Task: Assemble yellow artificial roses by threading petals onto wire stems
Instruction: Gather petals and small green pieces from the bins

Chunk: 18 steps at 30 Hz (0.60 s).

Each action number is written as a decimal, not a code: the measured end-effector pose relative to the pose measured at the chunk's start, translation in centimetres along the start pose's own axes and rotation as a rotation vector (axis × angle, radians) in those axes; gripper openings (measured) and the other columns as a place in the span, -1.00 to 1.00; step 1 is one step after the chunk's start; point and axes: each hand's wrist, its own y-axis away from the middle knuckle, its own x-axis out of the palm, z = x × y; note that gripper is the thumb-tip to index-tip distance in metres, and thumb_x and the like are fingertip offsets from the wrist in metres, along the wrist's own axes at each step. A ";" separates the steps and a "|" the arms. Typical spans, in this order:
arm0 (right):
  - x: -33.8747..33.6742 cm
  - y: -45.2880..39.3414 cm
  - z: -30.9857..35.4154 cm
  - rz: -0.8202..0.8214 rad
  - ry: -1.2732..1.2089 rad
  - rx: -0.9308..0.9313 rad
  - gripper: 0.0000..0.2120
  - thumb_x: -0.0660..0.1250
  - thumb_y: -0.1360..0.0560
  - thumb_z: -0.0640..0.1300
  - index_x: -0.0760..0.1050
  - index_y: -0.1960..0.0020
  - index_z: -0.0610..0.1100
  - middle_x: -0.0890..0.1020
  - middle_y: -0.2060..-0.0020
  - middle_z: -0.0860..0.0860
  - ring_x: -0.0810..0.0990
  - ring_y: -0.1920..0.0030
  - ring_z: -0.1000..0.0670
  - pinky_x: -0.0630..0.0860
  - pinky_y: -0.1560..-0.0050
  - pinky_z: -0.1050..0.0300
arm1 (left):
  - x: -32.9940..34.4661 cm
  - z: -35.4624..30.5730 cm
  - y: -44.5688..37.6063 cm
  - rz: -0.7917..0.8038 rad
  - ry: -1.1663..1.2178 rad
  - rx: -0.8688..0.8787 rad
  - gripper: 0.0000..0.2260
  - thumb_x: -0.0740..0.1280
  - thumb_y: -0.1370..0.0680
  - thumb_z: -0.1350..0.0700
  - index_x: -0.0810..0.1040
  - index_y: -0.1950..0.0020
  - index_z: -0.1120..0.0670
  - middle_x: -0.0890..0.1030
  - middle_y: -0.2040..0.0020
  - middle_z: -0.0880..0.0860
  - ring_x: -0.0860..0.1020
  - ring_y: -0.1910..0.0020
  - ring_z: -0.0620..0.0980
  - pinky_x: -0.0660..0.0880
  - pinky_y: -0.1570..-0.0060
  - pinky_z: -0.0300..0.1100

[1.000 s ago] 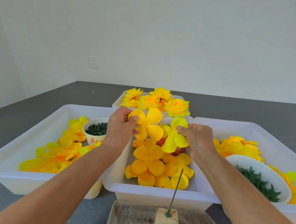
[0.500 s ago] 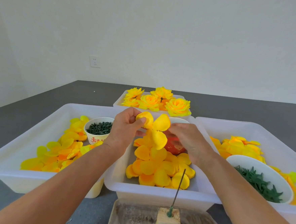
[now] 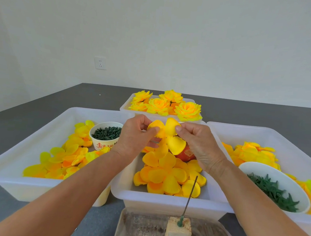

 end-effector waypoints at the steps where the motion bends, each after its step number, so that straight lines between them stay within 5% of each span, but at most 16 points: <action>1: -0.1 0.0 0.0 -0.009 0.005 -0.003 -0.84 0.31 -0.52 -0.17 0.62 0.20 -0.12 0.61 0.32 -0.10 0.52 0.24 0.06 0.46 0.17 0.22 | 0.0 -0.1 0.0 0.005 0.010 -0.015 -0.93 0.34 -0.50 0.31 0.47 0.14 0.21 0.61 0.17 0.26 0.65 0.38 0.02 0.60 0.39 -0.13; 5: -0.3 0.0 -0.1 -0.007 0.022 0.002 -0.84 0.40 -0.45 -0.16 0.63 0.31 -0.05 0.65 0.40 -0.01 0.56 0.32 0.10 0.49 0.26 0.25 | 0.0 -0.3 0.3 0.118 0.015 -0.034 -0.81 0.39 -0.47 0.27 0.51 -0.05 0.12 0.64 0.09 0.17 0.62 0.32 0.01 0.56 0.42 -0.17; 7: -0.2 0.0 -0.3 0.003 0.037 0.005 -0.81 0.43 -0.42 -0.16 0.59 0.37 -0.09 0.59 0.48 -0.02 0.50 0.41 0.13 0.44 0.38 0.28 | 0.1 -0.3 0.4 0.190 -0.014 0.004 -0.79 0.41 -0.46 0.26 0.56 -0.06 0.11 0.65 0.05 0.16 0.62 0.21 -0.01 0.59 0.28 -0.17; 10: -0.3 -0.2 -0.5 -0.014 0.041 -0.002 -0.70 0.46 -0.39 -0.17 0.47 0.47 -0.10 0.44 0.57 0.08 0.35 0.51 0.17 0.31 0.49 0.33 | 0.0 -0.2 0.4 0.206 0.035 0.036 -0.82 0.43 -0.41 0.31 0.61 0.01 0.15 0.67 0.10 0.13 0.63 0.14 -0.02 0.58 0.10 -0.15; 18: -0.1 0.0 -0.1 -0.014 0.030 -0.026 -0.62 0.46 -0.36 -0.10 0.40 0.40 -0.35 0.28 0.49 -0.11 0.23 0.47 0.07 0.21 0.48 0.25 | 0.1 -0.1 0.4 0.168 -0.091 0.173 -0.84 0.49 -0.35 0.32 0.59 0.25 0.09 0.63 0.32 0.10 0.56 0.33 0.04 0.52 0.27 -0.08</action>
